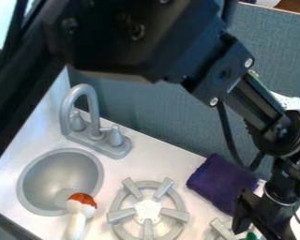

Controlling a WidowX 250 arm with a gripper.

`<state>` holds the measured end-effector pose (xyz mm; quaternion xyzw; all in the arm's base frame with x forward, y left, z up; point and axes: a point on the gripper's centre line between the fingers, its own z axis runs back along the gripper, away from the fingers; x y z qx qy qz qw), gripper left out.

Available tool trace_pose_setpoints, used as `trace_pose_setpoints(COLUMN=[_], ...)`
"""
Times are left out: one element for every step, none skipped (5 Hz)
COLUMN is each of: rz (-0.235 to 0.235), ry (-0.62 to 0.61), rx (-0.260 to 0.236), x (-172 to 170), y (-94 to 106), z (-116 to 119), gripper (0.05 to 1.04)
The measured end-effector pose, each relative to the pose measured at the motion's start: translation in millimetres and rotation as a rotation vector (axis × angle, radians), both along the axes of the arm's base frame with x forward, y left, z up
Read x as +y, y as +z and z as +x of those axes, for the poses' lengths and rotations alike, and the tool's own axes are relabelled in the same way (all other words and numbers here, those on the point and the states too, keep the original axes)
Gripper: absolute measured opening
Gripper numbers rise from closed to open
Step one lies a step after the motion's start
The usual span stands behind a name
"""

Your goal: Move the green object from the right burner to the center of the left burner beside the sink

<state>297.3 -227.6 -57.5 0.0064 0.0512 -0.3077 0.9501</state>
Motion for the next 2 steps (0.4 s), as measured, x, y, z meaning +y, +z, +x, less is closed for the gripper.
trace_pose_setpoints(rz=[0.004, -0.029], ry=[0.009, 0.022], rx=[0.041, 0.028], x=[-3.5, -2.9], y=[-13.1, -14.7], z=[0.7, 7.0], gripper=[1.004, 0.952])
